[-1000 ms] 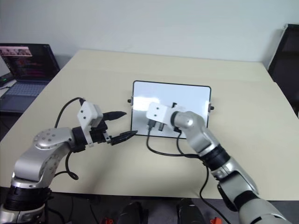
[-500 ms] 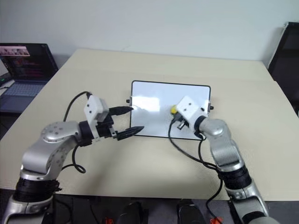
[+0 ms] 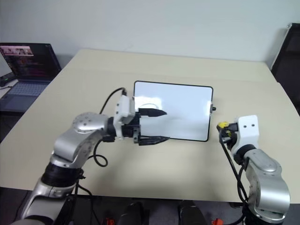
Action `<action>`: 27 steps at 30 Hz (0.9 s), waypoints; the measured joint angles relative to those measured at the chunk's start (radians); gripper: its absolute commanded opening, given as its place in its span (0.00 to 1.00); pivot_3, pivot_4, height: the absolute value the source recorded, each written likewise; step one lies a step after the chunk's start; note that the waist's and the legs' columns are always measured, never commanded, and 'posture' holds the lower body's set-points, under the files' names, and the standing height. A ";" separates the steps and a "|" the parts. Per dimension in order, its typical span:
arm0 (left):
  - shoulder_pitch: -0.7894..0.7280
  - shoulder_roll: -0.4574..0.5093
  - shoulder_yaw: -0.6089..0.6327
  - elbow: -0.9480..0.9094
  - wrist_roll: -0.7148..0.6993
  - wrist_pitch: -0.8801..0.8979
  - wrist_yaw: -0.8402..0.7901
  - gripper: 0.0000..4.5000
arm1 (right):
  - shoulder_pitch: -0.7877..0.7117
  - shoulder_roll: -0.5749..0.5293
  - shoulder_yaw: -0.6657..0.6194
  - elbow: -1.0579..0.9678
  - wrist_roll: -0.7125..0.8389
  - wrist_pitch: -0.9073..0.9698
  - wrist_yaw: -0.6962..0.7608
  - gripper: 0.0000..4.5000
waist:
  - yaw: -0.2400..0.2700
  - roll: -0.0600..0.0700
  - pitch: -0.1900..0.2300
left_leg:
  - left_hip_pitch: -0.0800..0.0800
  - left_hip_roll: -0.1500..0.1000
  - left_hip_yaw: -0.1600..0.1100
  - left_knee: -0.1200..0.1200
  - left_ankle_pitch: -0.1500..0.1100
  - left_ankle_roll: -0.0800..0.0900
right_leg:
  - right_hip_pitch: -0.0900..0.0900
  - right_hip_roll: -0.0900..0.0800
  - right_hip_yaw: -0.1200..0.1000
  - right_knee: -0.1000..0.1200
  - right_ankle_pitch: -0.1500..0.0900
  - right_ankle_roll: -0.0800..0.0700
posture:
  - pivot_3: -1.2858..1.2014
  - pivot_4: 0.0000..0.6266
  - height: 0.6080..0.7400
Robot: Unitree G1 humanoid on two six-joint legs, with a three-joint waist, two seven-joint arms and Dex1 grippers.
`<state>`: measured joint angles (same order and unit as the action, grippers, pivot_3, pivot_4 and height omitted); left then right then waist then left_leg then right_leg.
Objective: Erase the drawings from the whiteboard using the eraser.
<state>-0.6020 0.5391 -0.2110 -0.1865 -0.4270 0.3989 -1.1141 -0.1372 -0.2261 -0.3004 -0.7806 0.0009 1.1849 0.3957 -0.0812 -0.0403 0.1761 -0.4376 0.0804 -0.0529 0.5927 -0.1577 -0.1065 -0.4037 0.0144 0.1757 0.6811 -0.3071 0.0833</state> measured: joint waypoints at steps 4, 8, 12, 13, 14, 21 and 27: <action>-0.052 -0.047 -0.071 0.079 0.042 -0.061 -0.059 1.00 | -0.001 0.009 0.013 0.089 0.003 -0.032 -0.057 0.22 | -0.005 0.000 0.000 | 0.000 0.000 0.001 0.000 0.000 0.000 | 0.000 0.000 0.001 0.000 0.001 0.001 | 0.52 0.24 1.00; -0.113 -0.100 -0.118 0.179 0.115 -0.146 -0.082 1.00 | -0.042 0.009 0.008 0.226 0.008 -0.093 -0.108 0.22 | -0.005 0.000 0.000 | 0.000 0.000 0.001 0.000 0.000 0.000 | 0.000 0.000 0.001 0.000 0.003 0.006 | 0.52 0.24 1.00; -0.123 -0.141 -0.157 0.238 0.175 -0.220 -0.096 1.00 | -0.076 -0.019 0.005 0.342 0.022 -0.158 -0.132 0.22 | -0.004 0.000 0.000 | -0.001 0.000 0.001 -0.001 0.000 0.001 | 0.000 0.000 0.001 -0.001 0.003 0.006 | 0.52 0.24 1.00; -0.123 -0.150 -0.158 0.245 0.181 -0.228 -0.096 1.00 | -0.085 -0.027 0.003 0.370 0.023 -0.174 -0.138 0.22 | -0.004 0.001 0.000 | -0.001 0.000 0.001 -0.002 0.000 0.001 | 0.000 0.000 0.001 -0.001 0.003 0.006 | 0.52 0.24 1.00; -0.123 -0.155 -0.158 0.246 0.184 -0.232 -0.097 1.00 | -0.095 -0.033 -0.001 0.399 0.026 -0.190 -0.141 0.22 | -0.005 0.001 0.000 | -0.001 0.000 0.001 -0.002 0.000 0.001 | 0.000 0.000 0.001 0.000 0.003 0.006 | 0.52 0.24 1.00; -0.125 -0.168 -0.157 0.246 0.192 -0.233 -0.100 1.00 | -0.162 -0.048 -0.031 0.549 0.059 -0.273 -0.177 0.22 | -0.005 0.001 0.001 | -0.001 0.000 0.001 -0.001 0.000 0.001 | 0.000 0.000 0.001 0.000 0.003 0.007 | 0.52 0.24 1.00; -0.111 -0.159 -0.153 0.239 0.192 -0.229 -0.097 1.00 | -0.166 -0.072 -0.032 0.591 0.076 -0.305 -0.185 0.65 | -0.005 0.003 0.001 | -0.001 0.000 0.001 -0.001 0.000 0.001 | 0.000 0.000 0.001 0.000 0.003 0.007 | 0.52 0.24 1.00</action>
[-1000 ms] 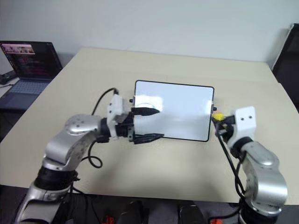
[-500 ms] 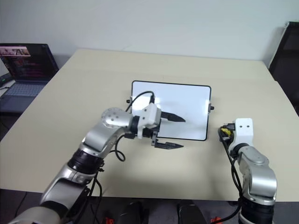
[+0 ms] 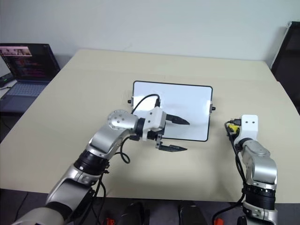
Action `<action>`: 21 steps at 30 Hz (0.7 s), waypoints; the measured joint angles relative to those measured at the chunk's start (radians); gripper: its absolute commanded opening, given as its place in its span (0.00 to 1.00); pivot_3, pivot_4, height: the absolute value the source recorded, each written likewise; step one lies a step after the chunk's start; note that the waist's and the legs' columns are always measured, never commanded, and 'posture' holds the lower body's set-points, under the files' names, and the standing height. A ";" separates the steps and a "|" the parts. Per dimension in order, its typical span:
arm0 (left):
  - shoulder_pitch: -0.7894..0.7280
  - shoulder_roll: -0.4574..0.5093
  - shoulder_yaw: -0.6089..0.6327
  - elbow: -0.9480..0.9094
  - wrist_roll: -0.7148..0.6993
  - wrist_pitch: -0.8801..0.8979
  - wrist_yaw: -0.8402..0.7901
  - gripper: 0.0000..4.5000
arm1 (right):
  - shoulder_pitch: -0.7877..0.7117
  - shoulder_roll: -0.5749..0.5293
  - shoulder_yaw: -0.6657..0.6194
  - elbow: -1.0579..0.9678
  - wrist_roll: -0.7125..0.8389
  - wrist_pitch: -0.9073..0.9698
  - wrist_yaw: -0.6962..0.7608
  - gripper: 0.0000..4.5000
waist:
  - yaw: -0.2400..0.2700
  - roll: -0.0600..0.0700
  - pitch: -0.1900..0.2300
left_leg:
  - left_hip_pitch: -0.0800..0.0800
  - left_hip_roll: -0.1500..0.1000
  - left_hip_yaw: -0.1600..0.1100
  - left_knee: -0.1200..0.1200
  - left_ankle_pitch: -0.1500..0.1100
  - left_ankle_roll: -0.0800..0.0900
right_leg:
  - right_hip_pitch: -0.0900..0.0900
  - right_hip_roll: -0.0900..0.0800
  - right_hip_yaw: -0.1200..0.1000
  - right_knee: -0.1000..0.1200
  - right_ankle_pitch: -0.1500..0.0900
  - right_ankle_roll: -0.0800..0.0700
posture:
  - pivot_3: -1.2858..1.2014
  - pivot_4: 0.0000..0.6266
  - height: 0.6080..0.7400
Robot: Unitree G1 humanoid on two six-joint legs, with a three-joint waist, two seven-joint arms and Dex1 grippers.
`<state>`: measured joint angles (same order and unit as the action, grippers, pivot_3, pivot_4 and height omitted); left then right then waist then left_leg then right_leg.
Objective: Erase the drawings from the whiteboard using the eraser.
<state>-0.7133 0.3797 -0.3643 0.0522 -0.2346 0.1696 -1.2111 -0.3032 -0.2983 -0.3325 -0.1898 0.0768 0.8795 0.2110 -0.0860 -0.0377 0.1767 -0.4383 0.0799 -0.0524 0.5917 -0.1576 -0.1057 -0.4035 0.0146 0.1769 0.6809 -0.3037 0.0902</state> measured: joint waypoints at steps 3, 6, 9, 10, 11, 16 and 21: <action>0.022 0.016 0.009 -0.010 -0.002 0.013 0.002 1.00 | -0.002 -0.003 -0.002 0.000 0.018 -0.003 -0.008 0.89 | -0.001 0.000 0.000 | 0.000 0.000 0.000 0.000 0.000 0.000 | 0.000 0.000 0.000 0.000 0.000 0.000 | 0.52 0.24 1.00; 0.043 0.035 0.026 -0.015 -0.002 0.023 0.006 1.00 | -0.002 -0.003 -0.002 0.000 0.027 -0.011 -0.016 1.00 | 0.000 0.001 0.000 | 0.000 0.000 0.000 0.000 0.000 0.000 | 0.000 0.000 0.000 0.000 0.000 0.000 | 0.52 0.24 1.00; 0.057 0.035 0.054 -0.025 -0.011 0.051 0.038 1.00 | -0.002 -0.003 -0.003 -0.002 0.039 -0.019 -0.024 1.00 | 0.000 0.001 0.000 | 0.000 0.000 0.000 0.001 0.000 0.000 | 0.000 0.000 0.000 0.000 0.000 0.000 | 0.52 0.24 1.00; 0.062 0.035 0.068 -0.040 -0.021 0.068 0.055 1.00 | -0.001 -0.002 -0.003 -0.010 0.046 -0.022 -0.029 1.00 | 0.001 0.001 0.000 | 0.000 0.000 0.000 0.001 0.000 0.000 | 0.000 0.000 0.000 0.000 0.000 0.000 | 0.52 0.24 1.00; 0.068 0.035 0.088 -0.055 -0.035 0.086 0.074 1.00 | 0.000 0.001 -0.005 -0.027 0.053 -0.028 -0.035 1.00 | 0.001 0.001 0.000 | 0.000 0.000 0.000 0.000 0.000 0.000 | 0.000 0.000 0.000 0.000 0.000 0.000 | 0.52 0.24 1.00; 0.161 0.058 0.226 -0.132 -0.087 0.182 0.194 1.00 | 0.079 0.047 -0.007 -0.255 0.095 -0.074 -0.043 1.00 | -0.002 0.003 0.000 | 0.000 0.001 -0.001 -0.002 0.000 0.000 | 0.000 0.001 -0.001 0.001 0.000 0.000 | 0.52 0.24 1.00; 0.352 0.097 0.390 -0.292 -0.163 0.331 0.349 1.00 | 0.312 0.101 0.116 -0.456 0.060 -0.170 -0.072 1.00 | 0.002 0.003 0.000 | -0.001 0.000 -0.002 -0.002 0.000 0.000 | 0.000 0.000 -0.002 0.000 -0.001 0.000 | 0.52 0.24 1.00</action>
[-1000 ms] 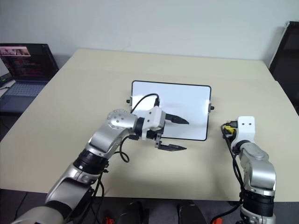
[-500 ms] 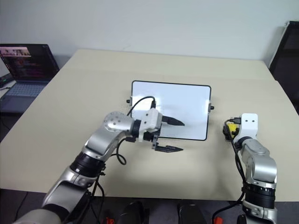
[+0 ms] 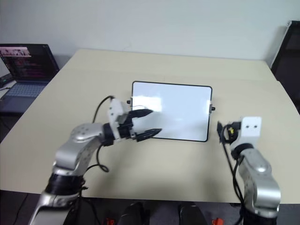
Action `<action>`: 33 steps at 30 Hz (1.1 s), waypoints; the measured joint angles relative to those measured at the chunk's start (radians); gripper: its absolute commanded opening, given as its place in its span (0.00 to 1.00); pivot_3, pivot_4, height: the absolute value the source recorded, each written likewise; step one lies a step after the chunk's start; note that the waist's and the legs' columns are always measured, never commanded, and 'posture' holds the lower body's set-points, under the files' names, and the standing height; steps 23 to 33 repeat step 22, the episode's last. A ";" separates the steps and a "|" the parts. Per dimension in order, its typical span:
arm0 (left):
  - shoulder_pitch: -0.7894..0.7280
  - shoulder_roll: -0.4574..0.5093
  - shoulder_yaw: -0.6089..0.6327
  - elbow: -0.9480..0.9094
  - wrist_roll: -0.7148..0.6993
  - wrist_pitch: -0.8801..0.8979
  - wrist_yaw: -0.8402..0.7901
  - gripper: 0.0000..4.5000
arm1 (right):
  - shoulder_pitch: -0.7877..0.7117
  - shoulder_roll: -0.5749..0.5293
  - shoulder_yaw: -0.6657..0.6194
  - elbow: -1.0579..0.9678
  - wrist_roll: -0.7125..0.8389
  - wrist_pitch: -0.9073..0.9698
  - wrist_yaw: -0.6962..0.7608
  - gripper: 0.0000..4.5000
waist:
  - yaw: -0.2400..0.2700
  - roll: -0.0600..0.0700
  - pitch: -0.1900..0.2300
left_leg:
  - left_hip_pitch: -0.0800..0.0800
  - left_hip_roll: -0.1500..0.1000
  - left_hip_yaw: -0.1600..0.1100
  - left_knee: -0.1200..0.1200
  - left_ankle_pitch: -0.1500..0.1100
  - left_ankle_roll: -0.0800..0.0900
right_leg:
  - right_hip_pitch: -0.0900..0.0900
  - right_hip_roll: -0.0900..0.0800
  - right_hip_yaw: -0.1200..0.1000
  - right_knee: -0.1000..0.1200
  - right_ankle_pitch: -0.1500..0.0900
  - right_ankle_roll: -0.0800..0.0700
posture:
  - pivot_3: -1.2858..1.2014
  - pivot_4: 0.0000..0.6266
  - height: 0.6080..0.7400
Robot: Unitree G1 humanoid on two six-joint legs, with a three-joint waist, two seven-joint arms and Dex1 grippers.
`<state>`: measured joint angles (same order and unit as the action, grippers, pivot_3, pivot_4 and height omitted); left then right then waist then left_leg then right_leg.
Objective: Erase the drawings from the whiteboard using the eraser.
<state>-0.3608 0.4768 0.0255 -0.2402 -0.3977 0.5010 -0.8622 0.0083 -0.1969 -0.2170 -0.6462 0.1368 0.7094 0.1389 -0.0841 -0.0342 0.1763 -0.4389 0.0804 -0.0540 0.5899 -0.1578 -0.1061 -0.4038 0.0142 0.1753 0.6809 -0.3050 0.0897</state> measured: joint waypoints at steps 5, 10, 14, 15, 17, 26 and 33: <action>0.185 -0.036 0.176 -0.146 -0.020 0.028 0.210 1.00 | 0.253 0.096 0.083 -0.018 -0.079 -0.348 -0.050 1.00 | 0.001 0.000 -0.001 | 0.004 0.000 0.000 0.002 0.000 0.000 | 0.004 -0.001 0.000 0.000 -0.004 -0.007 | 0.52 0.24 1.00; 0.299 -0.109 0.269 -0.195 0.044 -0.032 0.407 1.00 | 0.396 0.167 0.084 -0.010 -0.063 -0.542 -0.050 1.00 | 0.001 -0.003 -0.003 | 0.008 0.000 0.001 0.004 0.000 0.000 | 0.009 -0.002 0.001 -0.001 -0.003 -0.007 | 0.52 0.24 1.00; 0.367 -0.149 0.276 -0.202 0.129 -0.067 0.530 1.00 | 0.427 0.154 0.081 -0.005 -0.033 -0.572 -0.021 1.00 | 0.000 -0.005 -0.003 | 0.009 -0.001 0.002 0.004 0.000 -0.001 | 0.004 -0.002 0.002 -0.001 -0.003 -0.007 | 0.52 0.24 1.00; 0.362 -0.156 0.265 -0.203 0.139 -0.068 0.550 1.00 | 0.412 0.144 0.079 -0.005 -0.031 -0.572 -0.016 1.00 | 0.001 -0.005 -0.003 | 0.009 -0.001 0.002 0.004 0.000 -0.001 | 0.004 -0.002 0.002 -0.001 -0.003 -0.007 | 0.52 0.24 1.00; 0.348 -0.159 0.240 -0.202 0.155 -0.069 0.574 1.00 | 0.403 0.140 0.081 -0.012 -0.022 -0.572 -0.012 1.00 | 0.002 -0.007 -0.004 | 0.009 -0.001 0.002 0.004 0.000 -0.001 | 0.004 -0.002 0.001 -0.001 -0.002 -0.008 | 0.52 0.24 1.00; 0.350 -0.164 0.195 -0.195 0.173 -0.077 0.583 1.00 | 0.447 0.144 0.102 -0.039 -0.017 -0.547 -0.015 1.00 | 0.002 -0.007 -0.004 | 0.007 -0.001 0.002 0.003 0.000 -0.001 | 0.003 -0.002 0.001 -0.002 -0.003 -0.008 | 0.52 0.24 1.00; 0.350 -0.164 0.195 -0.195 0.173 -0.077 0.583 1.00 | 0.447 0.144 0.102 -0.039 -0.017 -0.547 -0.015 1.00 | 0.002 -0.007 -0.004 | 0.007 -0.001 0.002 0.003 0.000 -0.001 | 0.003 -0.002 0.001 -0.002 -0.003 -0.008 | 0.52 0.24 1.00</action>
